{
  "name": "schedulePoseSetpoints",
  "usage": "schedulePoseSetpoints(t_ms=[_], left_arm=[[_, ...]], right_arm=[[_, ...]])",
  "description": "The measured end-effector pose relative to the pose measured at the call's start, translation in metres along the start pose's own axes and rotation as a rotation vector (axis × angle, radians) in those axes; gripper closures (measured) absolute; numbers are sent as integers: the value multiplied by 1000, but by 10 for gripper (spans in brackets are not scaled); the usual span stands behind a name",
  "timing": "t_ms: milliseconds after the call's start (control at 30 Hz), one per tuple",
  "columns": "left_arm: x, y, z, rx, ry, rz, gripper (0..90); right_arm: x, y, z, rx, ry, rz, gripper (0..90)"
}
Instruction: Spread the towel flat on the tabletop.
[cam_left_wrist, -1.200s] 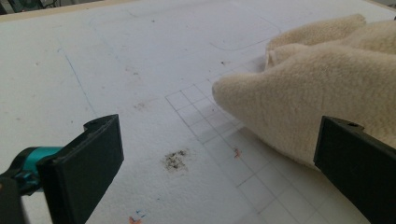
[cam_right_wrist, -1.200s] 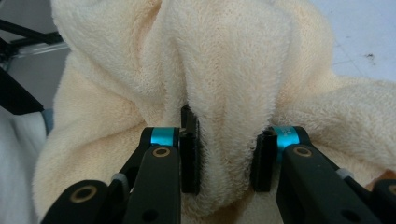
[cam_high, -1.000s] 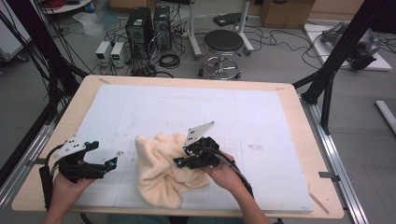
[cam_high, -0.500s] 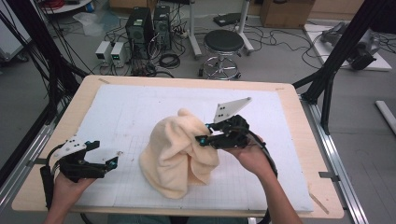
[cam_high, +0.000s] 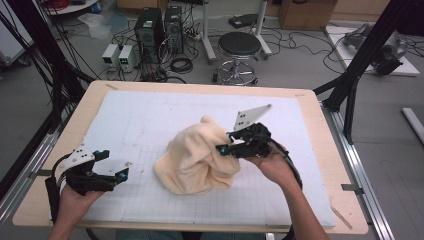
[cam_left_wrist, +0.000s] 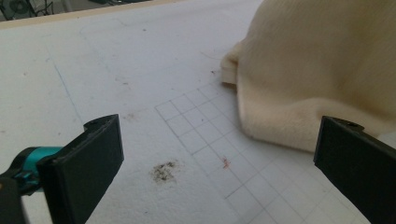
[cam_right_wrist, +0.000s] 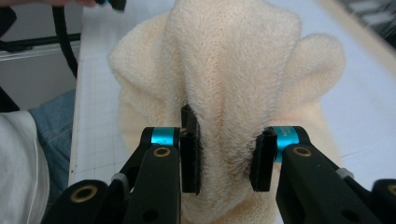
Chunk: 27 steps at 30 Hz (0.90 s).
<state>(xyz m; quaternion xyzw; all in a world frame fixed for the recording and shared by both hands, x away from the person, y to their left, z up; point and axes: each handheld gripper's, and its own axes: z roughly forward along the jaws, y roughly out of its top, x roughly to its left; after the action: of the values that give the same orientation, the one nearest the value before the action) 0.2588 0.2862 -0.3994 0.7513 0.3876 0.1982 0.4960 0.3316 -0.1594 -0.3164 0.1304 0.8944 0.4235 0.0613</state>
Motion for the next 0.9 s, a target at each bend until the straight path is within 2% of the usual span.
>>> schedulePoseSetpoints(t_ms=[67, 133, 267, 367, 433, 467, 533, 567, 700, 733, 800, 833, 900], left_arm=[[-3, 2, 1, -8, -14, 1, 19], [-5, 3, 3, -9, -26, 8, 20], [-11, 10, 9, -4, -65, 21, 28], [-16, 18, 15, -1, -105, 38, 57], [-20, 24, 19, 3, -128, 50, 71], [-23, 27, 22, 6, -141, 58, 84], [-28, 35, 28, 6, -175, 71, 91], [-31, 39, 32, 5, -191, 81, 97], [-41, 56, 48, 19, -246, 111, 114], [-42, 60, 53, 31, -253, 128, 128], [-44, 68, 63, 44, -262, 136, 157], [-44, 72, 68, 56, -260, 147, 157], [-46, 80, 77, 58, -275, 146, 209]], right_arm=[[-1, -13, 15, 17, 14, 17, 709], [2, -32, 36, 30, 60, 62, 706], [6, -45, 49, 55, 87, 95, 684], [8, -48, 45, 16, 75, 113, 632], [10, -50, 41, -2, 60, 117, 564], [11, -52, 36, -14, 49, 128, 471], [12, -53, 33, -23, 38, 135, 439], [13, -58, 26, -49, 26, 144, 412], [18, -67, 16, -97, 3, 150, 393], [19, -71, 14, -105, -4, 157, 386], [22, -81, 13, -123, -24, 150, 376], [22, -81, 13, -123, -24, 150, 376], [24, -85, 14, -105, -31, 140, 357]])
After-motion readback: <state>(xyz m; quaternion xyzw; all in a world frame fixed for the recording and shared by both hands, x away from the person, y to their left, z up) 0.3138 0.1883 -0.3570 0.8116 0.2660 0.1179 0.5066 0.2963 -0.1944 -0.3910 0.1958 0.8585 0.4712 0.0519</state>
